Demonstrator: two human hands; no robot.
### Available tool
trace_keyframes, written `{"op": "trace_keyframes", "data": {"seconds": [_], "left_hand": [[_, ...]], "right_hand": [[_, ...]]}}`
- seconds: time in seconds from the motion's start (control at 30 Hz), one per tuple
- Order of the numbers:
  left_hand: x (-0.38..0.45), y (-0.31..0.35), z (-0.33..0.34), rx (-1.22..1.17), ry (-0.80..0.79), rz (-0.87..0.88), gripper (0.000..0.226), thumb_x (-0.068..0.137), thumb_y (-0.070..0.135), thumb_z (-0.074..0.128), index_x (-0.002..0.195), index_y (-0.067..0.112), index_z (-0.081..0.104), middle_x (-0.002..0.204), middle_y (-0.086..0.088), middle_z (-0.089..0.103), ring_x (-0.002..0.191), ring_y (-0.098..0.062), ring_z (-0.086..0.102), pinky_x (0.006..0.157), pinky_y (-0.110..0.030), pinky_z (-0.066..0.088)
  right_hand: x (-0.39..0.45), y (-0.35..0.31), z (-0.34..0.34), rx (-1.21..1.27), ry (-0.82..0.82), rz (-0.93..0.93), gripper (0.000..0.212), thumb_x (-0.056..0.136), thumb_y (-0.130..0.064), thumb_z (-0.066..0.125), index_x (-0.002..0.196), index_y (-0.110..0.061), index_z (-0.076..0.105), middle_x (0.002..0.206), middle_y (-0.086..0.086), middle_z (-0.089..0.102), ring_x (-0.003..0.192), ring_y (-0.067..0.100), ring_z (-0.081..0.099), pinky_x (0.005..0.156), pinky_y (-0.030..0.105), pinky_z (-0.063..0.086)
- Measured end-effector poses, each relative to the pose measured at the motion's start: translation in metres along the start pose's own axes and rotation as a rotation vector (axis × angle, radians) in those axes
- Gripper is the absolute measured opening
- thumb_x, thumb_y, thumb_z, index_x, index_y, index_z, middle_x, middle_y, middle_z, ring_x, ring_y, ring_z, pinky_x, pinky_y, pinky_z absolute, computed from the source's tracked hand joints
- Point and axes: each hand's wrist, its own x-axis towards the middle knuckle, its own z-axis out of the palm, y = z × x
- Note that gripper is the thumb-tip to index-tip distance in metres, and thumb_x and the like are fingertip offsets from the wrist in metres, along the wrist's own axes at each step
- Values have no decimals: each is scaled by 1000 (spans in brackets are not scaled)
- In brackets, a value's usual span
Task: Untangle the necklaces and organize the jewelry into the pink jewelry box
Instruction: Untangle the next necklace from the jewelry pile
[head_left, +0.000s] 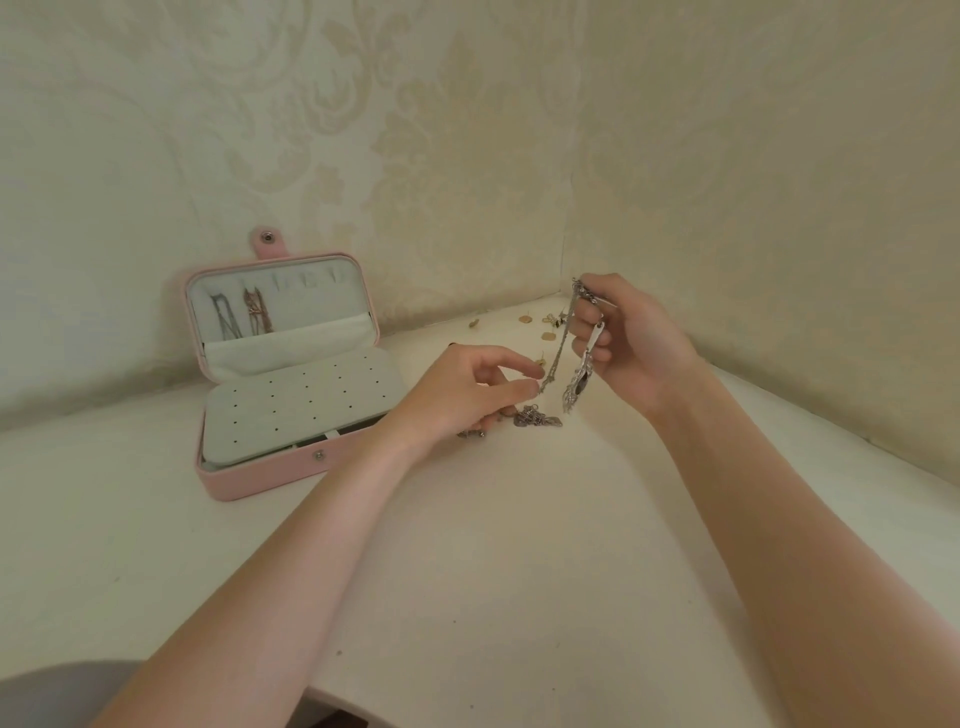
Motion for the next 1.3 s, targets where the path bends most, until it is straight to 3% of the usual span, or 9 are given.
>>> {"op": "trace_keyframes", "data": {"seconds": [0.13,0.3,0.4,0.57,0.73,0.83,0.93,1.13,1.3], "left_hand": [[0,0,0,-15,32,30,7,83,17,69,89,20,73,42,12,32,40,-4,27,42,-13,22],[-2,3,-3,-130,50,-2,5,83,21,69,83,18,73,51,9,43,42,-4,28,42,-12,22],[0,4,-7,-222,77,-30,14,86,22,62,76,23,72,49,13,33,48,-6,25,41,-12,24],[3,5,-10,-353,139,-43,27,86,14,57,63,22,69,68,-1,33,52,-7,29,43,-16,22],[2,0,-7,-142,173,7,23,83,16,63,62,25,70,68,-5,57,58,-16,46,50,-22,39],[1,-1,-6,-179,162,9,21,84,13,63,66,19,71,63,12,63,58,-5,56,50,-20,45],[3,-2,-7,-227,190,-1,18,84,11,64,69,16,71,62,11,65,62,-1,59,52,-18,48],[4,-4,-6,-229,172,-15,12,86,10,63,78,8,71,68,-1,65,62,-4,61,55,-18,49],[3,-5,-6,-195,145,-20,16,86,13,63,72,14,70,69,-5,66,67,-9,61,60,-20,49]], "right_hand": [[0,1,0,44,-31,22,26,93,-15,47,67,-16,41,49,-7,40,40,6,27,38,18,17],[0,1,-1,26,-82,122,27,93,-14,46,67,-16,39,49,-6,37,38,4,26,34,14,18],[-2,3,0,-98,-112,287,27,94,-13,46,67,-14,44,45,-6,39,35,2,27,31,12,17],[-4,10,7,-281,-170,429,13,94,-11,48,82,-14,45,45,-5,43,34,3,31,29,12,19],[-4,19,8,-626,-112,310,10,92,-13,56,84,-8,54,57,2,51,38,8,40,36,18,31],[-6,20,8,-818,-128,264,14,89,-13,59,76,-9,59,65,6,56,44,11,45,41,19,35],[-6,20,7,-1041,-135,179,10,84,-13,64,75,-9,64,70,9,59,49,15,46,43,20,36],[-6,12,6,-654,-131,37,15,90,-9,58,82,-7,71,81,3,66,55,9,47,45,19,36],[-7,13,6,-691,-149,-11,9,84,-4,65,79,-4,72,66,-4,65,53,7,45,44,18,36]]}}
